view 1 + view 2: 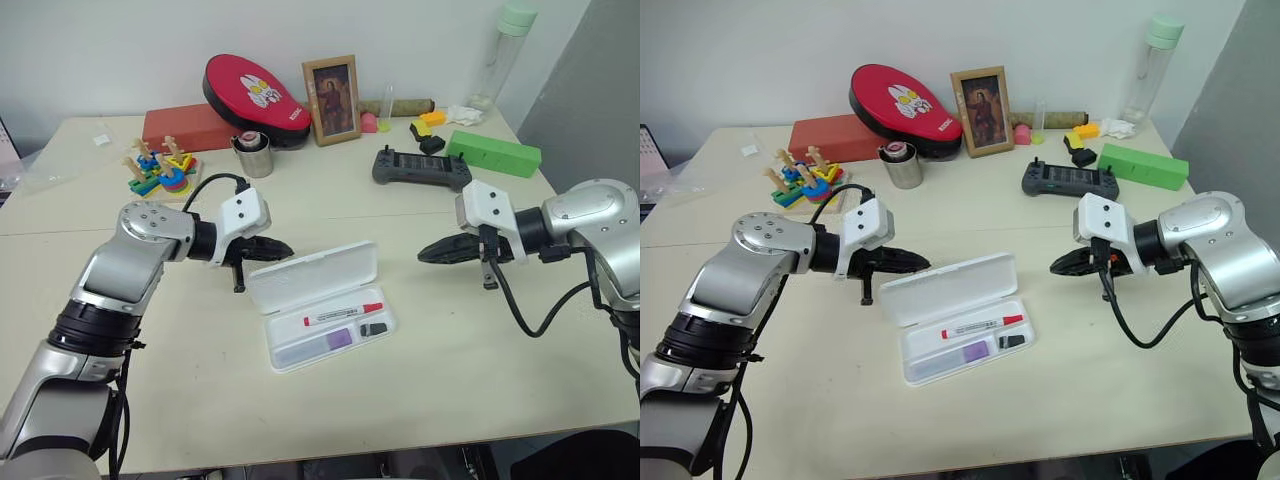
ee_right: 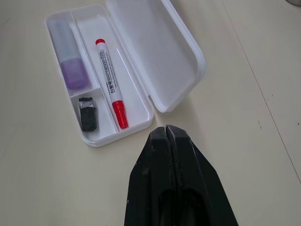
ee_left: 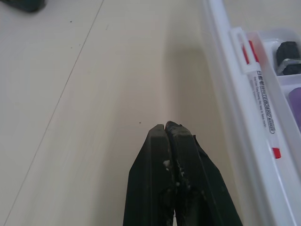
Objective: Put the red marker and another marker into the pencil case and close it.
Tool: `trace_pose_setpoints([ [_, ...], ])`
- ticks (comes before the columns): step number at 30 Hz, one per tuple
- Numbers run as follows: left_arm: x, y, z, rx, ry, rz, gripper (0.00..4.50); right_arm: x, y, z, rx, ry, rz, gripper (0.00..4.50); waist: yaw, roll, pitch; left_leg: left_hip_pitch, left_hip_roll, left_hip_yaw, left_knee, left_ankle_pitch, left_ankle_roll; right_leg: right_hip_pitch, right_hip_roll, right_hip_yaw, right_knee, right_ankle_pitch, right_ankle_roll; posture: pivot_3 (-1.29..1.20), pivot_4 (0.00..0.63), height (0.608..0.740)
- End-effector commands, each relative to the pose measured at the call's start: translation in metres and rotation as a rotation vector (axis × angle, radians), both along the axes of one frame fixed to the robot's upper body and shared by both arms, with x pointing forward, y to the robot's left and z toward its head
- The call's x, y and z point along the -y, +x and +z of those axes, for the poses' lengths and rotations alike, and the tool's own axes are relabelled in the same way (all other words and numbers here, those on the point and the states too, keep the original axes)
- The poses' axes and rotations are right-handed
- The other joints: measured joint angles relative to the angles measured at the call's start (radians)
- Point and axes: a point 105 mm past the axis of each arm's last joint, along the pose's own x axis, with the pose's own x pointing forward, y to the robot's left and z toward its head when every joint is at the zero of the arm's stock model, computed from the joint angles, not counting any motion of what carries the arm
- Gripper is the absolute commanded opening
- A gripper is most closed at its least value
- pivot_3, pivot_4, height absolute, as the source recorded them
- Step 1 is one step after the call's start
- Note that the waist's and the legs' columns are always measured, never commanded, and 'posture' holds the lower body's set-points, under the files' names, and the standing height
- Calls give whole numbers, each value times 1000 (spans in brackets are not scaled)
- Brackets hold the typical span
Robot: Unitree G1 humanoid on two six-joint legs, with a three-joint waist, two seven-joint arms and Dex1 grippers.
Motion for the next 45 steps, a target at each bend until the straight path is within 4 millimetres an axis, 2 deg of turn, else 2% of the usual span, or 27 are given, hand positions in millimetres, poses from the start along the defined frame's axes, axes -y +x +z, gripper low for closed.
trace_pose_setpoints([
  [1, 10, -11, 8, 12, 9, -83, 53, -3, -4, 13, 44, 25, 14, 0, 0, 0, 0, 0, 0, 0, 0, 0, 0, 0, 0, 0, 0, 0, 0, 0, 150, 740],
  [5, 13, -17, 8, 3, 15, -111, 53, -4, -4, 13, 45, 30, 13, 0, 0, 0, 0, 0, 0, 0, 0, 0, 0, 0, 0, 0, 0, 0, 0, 0, 150, 740],
  [8, 22, -34, 11, -22, 22, -196, 53, -9, -7, 10, 31, 38, 29, 0, 0, 0, 0, 0, 0, 0, 0, 0, 0, 0, 0, 0, 0, 0, 0, 0, 150, 740],
  [13, 26, -50, 8, -53, 36, -262, 53, -12, -8, 10, 31, 42, 29, 0, 1, 0, 0, 0, 0, 0, 0, 0, 0, 0, 0, 0, 0, 0, 0, 0, 150, 740],
  [17, 22, -50, -3, -79, 48, -236, 53, -12, -8, 10, 31, 42, 31, 0, 1, 0, 0, 0, 0, 0, 1, 0, 0, 0, 0, 0, 0, 0, 0, 0, 150, 740],
  [19, 25, -55, -7, -108, 36, -247, 53, -13, -9, 10, 30, 44, 31, 0, 1, 0, 0, 0, 0, 0, 1, 0, 0, 0, 0, 0, 0, 0, 0, 0, 150, 740],
  [24, 26, -53, -20, -129, 40, -222, 53, -14, -9, 10, 28, 50, 28, 0, 1, 0, 0, 0, 0, 0, 2, 0, 0, 1, 0, 0, 0, 0, 0, 0, 150, 740],
  [36, 45, -57, -36, -196, -23, -255, 53, -13, -14, 7, 9, 44, 27, 0, 2, 0, 0, 0, 0, -1, 3, 0, 0, 1, 0, 0, 0, 0, 0, 0, 150, 740],
  [45, 54, -69, -53, -256, 46, -342, 53, -14, -16, 5, -2, 45, 26, 0, 2, 0, 0, 0, 0, -1, 3, 0, 0, 2, 0, 0, 1, 0, 0, 0, 150, 740],
])
